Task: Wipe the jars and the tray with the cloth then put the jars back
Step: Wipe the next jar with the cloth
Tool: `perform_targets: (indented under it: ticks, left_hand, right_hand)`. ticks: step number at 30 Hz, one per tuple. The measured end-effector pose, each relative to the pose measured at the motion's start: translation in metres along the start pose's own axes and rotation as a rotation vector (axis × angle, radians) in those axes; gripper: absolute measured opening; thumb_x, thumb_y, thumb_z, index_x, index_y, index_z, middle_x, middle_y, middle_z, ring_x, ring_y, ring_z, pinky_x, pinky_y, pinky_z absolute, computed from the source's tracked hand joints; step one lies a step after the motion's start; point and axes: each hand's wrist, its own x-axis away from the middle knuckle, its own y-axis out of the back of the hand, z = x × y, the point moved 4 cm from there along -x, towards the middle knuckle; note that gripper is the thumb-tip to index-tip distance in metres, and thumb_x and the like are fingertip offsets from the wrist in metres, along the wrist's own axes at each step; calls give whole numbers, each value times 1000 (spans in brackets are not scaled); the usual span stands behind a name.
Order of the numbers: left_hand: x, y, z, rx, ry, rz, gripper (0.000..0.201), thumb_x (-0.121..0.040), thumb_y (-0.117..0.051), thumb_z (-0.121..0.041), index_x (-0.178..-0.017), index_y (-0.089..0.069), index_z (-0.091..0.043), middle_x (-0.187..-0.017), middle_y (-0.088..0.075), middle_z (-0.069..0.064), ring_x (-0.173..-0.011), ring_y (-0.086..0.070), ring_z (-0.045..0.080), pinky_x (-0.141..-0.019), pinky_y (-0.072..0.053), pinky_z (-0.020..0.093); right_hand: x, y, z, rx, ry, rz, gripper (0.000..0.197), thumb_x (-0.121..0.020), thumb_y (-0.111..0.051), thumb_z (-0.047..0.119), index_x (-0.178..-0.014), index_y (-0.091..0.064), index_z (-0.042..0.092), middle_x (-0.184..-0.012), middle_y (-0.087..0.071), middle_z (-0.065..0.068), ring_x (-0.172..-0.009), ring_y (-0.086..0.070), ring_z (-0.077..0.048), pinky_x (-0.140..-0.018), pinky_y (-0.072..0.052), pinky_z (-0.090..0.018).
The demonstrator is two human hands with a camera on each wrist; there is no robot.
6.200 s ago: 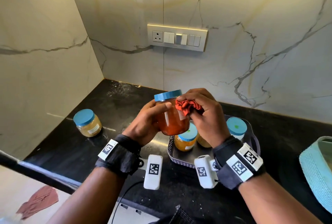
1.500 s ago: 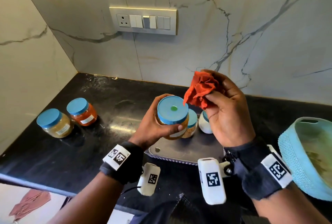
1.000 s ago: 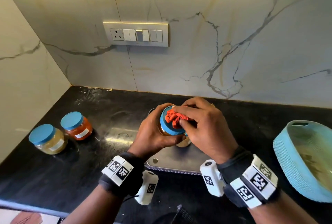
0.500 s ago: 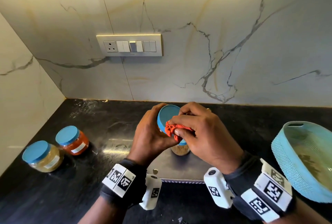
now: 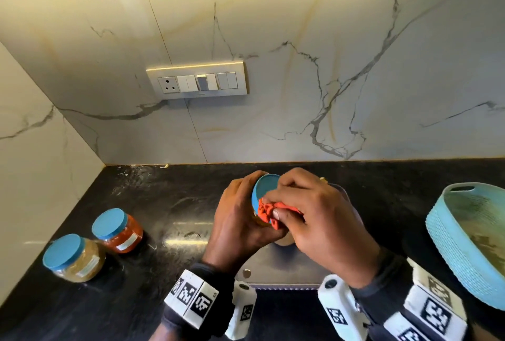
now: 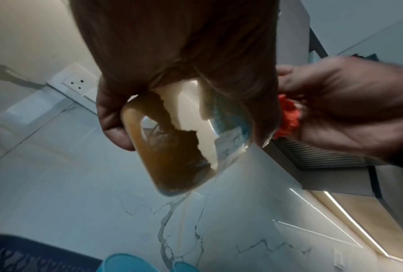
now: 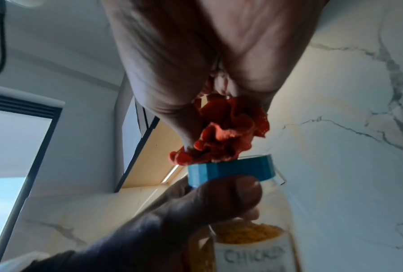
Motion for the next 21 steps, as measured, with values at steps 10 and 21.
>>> perform_targets:
  ticks: [10,21]
  left_hand:
    - [-6,-9,-17,24,-25,-1,72,-63,-86,-46,-128,-54,-39,-119,-58,-39,-108,-59,4,-91,-53,36]
    - [-9,7,1,-61,-14,-17,78,-66,-84,-59,-130,-61,-21,-123,-66,-12,-113,-61,19,-91,-53,46]
  right_hand:
    - [-25,8,-32,36,-135,-41,18,-79,-77,13,-94,-74,21,-97,-65,6,-88,-65,-17,-79,-56,-32]
    - [-1,10,-22,124,-72,173,18,-79,-70,14,-94,-75,23,-93,-58,6,-78,-60,-16,-68,-53,-31]
